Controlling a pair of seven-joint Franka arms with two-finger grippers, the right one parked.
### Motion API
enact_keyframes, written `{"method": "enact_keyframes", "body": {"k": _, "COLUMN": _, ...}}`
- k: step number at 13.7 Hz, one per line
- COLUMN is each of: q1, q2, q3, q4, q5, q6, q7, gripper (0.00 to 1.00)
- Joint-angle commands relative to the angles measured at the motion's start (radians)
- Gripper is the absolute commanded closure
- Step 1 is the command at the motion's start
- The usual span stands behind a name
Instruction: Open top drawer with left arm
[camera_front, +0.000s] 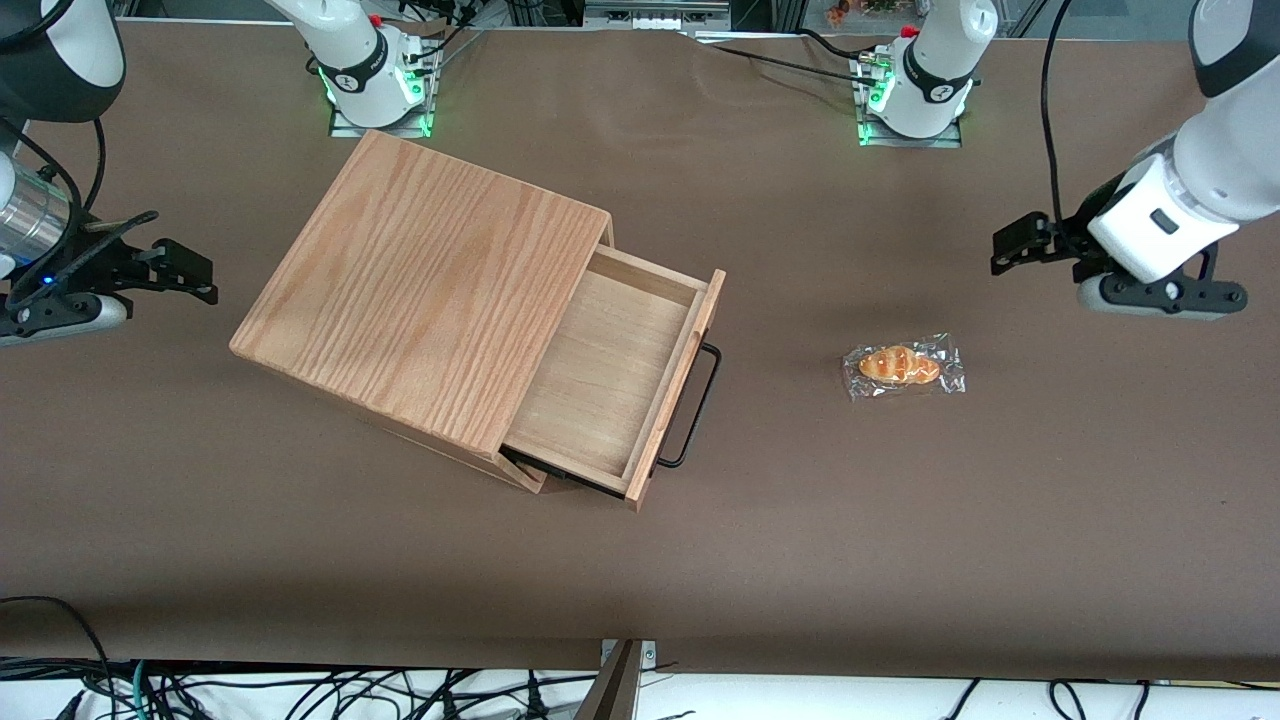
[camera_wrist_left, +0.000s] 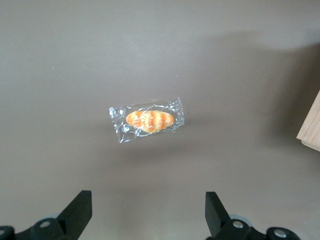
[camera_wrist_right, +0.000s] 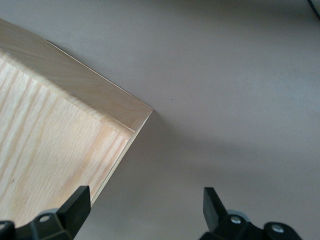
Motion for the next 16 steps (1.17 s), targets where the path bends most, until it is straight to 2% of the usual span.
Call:
{"method": "enact_keyframes", "body": {"k": 1, "q1": 0.032, "q2": -0.07, "q3": -0.024, "q4": -0.08, "q5": 0.028, "q6": 0.033, "q7": 0.006, "gripper": 0.0}}
{"method": "enact_keyframes", "body": {"k": 4, "q1": 0.032, "q2": -0.114, "q3": -0.023, "q4": -0.129, "q5": 0.033, "q6": 0.03, "q7": 0.009, "gripper": 0.0}}
{"method": "enact_keyframes", "body": {"k": 7, "q1": 0.032, "q2": -0.107, "q3": -0.021, "q4": -0.118, "q5": 0.068, "q6": 0.027, "q7": 0.07, "gripper": 0.0}}
{"method": "enact_keyframes", "body": {"k": 16, "q1": 0.033, "q2": -0.081, "q3": -0.017, "q4": -0.1, "q5": 0.054, "q6": 0.015, "q7": 0.08, "gripper": 0.0}}
